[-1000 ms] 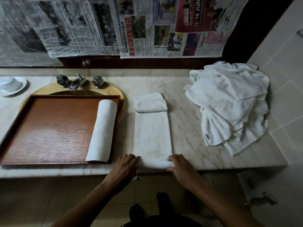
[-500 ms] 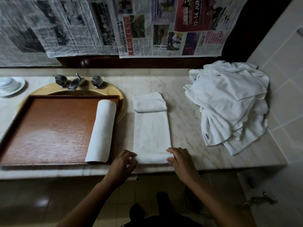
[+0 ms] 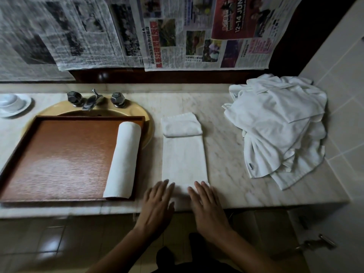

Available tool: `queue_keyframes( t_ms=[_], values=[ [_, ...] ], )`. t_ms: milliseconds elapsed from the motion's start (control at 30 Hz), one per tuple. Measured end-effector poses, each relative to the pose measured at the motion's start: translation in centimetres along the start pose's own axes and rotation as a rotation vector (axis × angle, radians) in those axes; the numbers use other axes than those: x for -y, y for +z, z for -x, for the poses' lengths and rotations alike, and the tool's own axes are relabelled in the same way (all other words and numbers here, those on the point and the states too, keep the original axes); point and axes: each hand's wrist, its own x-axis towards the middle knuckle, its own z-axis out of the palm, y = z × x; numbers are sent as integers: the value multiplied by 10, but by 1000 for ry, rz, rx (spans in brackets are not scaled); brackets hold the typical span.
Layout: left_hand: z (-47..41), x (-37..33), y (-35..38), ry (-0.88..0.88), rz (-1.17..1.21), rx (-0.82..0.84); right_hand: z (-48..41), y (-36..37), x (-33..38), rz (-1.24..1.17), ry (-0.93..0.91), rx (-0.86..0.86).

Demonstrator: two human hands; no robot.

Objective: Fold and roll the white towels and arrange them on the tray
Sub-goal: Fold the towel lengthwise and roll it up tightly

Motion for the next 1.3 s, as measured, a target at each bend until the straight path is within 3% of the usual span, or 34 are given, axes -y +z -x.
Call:
queue_keyframes(
  t_ms=[100,500,733,867,1033,1300],
  values=[
    [0,-5,19,115,-86,6,-7,2,-4,-2,9,-8],
    [-56,22,-6,148,-98,247,-54,-10,-22,64,25,129],
    [-29,26,-9,131,35,206,-37,-16,-32,-17,-48,117],
    [-9,32,-4,215,34,167,-22,-20,-34,-129,-18,121],
    [-5,29,-9,125,175,132,-15,-21,-38,-249,2,133],
    [-17,30,-13,3,217,172,-20,-23,-39,-164,16,81]
  ],
)
